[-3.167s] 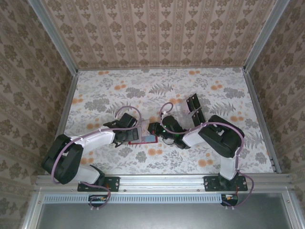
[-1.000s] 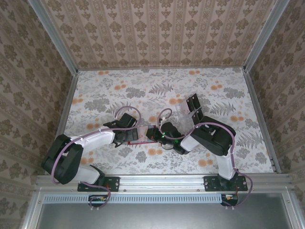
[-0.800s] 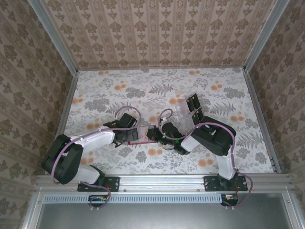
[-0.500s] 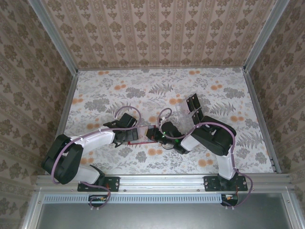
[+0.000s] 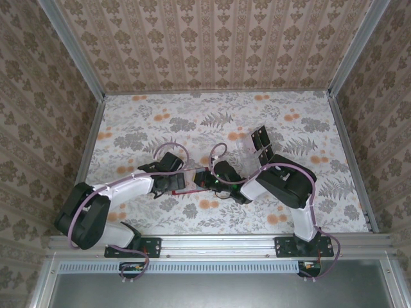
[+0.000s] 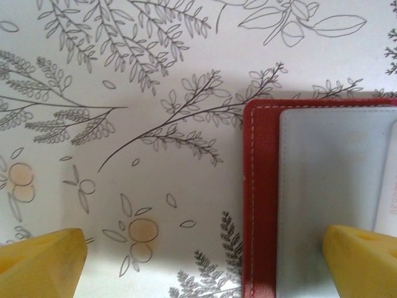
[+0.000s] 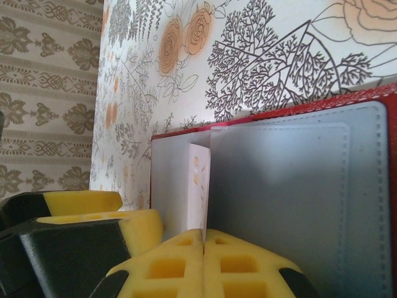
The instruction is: Put the credit cards into the card holder
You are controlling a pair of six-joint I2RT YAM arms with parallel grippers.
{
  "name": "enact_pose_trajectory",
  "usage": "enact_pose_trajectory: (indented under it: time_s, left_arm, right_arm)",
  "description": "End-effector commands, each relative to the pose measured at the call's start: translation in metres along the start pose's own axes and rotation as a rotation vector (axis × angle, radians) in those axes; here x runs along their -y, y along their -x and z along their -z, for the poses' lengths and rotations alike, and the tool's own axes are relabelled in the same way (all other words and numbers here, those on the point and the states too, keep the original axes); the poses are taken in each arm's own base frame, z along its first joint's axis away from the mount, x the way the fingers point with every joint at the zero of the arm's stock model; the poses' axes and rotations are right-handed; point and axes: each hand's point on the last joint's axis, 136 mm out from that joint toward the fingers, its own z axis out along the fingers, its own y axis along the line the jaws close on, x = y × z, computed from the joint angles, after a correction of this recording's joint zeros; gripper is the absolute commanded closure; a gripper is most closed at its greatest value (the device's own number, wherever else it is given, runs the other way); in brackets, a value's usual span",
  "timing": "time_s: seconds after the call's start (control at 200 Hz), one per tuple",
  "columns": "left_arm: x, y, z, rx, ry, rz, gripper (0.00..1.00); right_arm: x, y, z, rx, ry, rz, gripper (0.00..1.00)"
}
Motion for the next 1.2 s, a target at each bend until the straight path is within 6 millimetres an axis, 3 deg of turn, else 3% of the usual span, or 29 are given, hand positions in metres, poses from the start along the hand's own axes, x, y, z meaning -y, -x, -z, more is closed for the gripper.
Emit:
enact_pose_trajectory:
  time_s: [0.0,0.105,0.27,0.43,0.615,1.015,1.195]
  left_arm:
    - [-0.016,0.009,0.014,0.019,0.029,0.024,0.0]
    - [-0.034,0.015,0.022,0.041,0.045,0.081,0.0]
    - [-0.053,0.011,0.024,0.04,0.052,0.141,0.0]
    - [-0.053,0.004,0.019,0.017,0.046,0.144,0.0]
    - [-0.051,-0.002,0.013,-0.008,0.039,0.141,0.0]
    - [-0.046,-0.005,0.006,-0.028,0.025,0.126,0.0]
    - [-0.04,-0.004,0.006,-0.027,0.013,0.117,0.0]
  right_arm:
    - [0.031,-0.019,0.001,-0.082,-0.118,0.014,1.0]
    - [0.031,-0.019,0.002,-0.093,-0.132,0.025,1.0]
    - [0.029,-0.018,0.004,-0.098,-0.143,0.035,0.77]
    - [0.026,-0.014,0.009,-0.101,-0.16,0.059,0.57]
    - [0.019,-0.004,0.021,-0.105,-0.215,0.123,0.44]
    - [-0.001,0.02,0.047,-0.109,-0.341,0.262,0.43]
    - [0.0,0.026,0.057,-0.109,-0.406,0.301,0.51]
